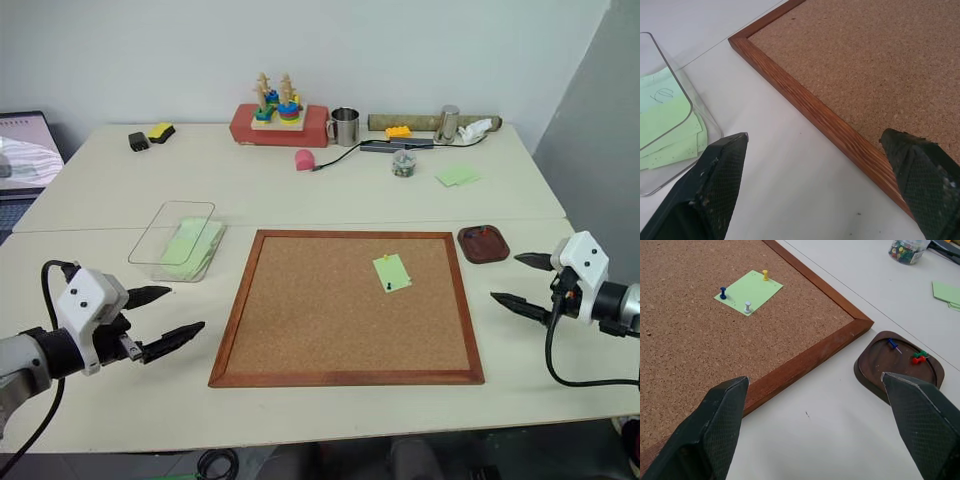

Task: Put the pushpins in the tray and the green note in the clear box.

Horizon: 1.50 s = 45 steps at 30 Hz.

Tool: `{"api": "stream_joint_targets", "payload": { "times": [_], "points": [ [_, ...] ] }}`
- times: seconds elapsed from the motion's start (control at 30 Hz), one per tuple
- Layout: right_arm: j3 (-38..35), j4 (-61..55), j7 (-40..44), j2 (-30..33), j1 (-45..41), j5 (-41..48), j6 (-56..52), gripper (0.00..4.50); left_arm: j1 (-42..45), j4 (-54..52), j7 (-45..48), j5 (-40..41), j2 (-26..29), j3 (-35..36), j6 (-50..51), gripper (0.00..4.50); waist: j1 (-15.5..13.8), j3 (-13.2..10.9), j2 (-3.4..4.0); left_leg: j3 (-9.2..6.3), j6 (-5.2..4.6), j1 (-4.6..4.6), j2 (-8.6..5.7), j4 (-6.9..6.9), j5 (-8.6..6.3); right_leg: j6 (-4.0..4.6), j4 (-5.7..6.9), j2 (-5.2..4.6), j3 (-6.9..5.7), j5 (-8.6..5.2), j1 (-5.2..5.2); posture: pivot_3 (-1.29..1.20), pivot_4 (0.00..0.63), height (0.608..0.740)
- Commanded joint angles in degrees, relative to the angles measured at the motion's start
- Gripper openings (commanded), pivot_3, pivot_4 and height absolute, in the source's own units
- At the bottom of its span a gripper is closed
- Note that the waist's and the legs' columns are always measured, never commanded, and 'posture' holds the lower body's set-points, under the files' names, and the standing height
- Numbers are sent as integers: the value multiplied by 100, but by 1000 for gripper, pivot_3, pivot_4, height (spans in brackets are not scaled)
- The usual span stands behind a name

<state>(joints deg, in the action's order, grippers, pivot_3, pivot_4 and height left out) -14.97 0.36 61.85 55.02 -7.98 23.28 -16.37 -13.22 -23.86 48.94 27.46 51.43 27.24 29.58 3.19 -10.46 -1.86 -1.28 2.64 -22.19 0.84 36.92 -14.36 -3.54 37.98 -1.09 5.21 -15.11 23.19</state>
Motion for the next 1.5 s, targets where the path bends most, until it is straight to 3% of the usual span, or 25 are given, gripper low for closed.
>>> {"api": "stream_joint_targets", "payload": {
  "times": [0.03, 0.33, 0.53, 0.67, 0.97, 1.2, 1.5],
  "points": [
    [-68, -48, 9, 2, -119, 31, -5, 4457, 17, -29, -11, -70, -30, 40, -85, 4500, -2, 0, 0, 0, 0, 0, 0, 0, 0, 0, 0, 0, 0, 0, 0, 0, 150, 740],
    [-67, -137, 163, -37, -138, 146, 30, 4457, 68, -27, 15, -124, -43, -14, -82, 4500, 6, 2, 5, -9, 0, -5, -2, -2, 0, 0, 1, -4, -6, 1, -6, 0, 150, 740],
    [-106, -151, 146, -65, -126, 160, -42, 4457, 71, -43, 28, -149, -44, -28, -93, 4500, -11, -15, 34, -269, 6, -17, -43, 13, 13, 60, -22, -87, -282, -20, -123, 0, 150, 740],
    [-126, -174, 148, -79, -128, 188, -87, 4457, 130, -54, 28, -141, -37, -70, -70, 4500, -146, -25, 54, -257, 7, -18, -25, 7, 13, 91, 1, -49, -275, -41, -105, 0, 150, 740],
    [-203, -378, 110, -135, -51, 287, -191, 4457, 761, -388, -42, 140, -172, -654, 183, 4500, -151, -26, 56, -250, 7, -16, -14, 7, 13, 96, 5, -27, -263, -42, -102, 0, 150, 740],
    [-440, -1010, -102, -201, 330, 522, -462, 4500, 1404, -490, 34, 126, -387, -1711, 208, 3217, -158, -25, 57, -248, 8, -17, -15, 6, 13, 96, 5, -27, -260, -42, -102, 0, 150, 740],
    [-256, -1655, -499, -521, 348, 737, -870, 4500, 2482, 434, -116, -610, -1310, -3165, -299, 1509, -148, -24, 58, -248, 8, -13, -17, 10, 13, 92, 8, -23, -257, -40, -106, 0, 150, 740]
  ]
}}
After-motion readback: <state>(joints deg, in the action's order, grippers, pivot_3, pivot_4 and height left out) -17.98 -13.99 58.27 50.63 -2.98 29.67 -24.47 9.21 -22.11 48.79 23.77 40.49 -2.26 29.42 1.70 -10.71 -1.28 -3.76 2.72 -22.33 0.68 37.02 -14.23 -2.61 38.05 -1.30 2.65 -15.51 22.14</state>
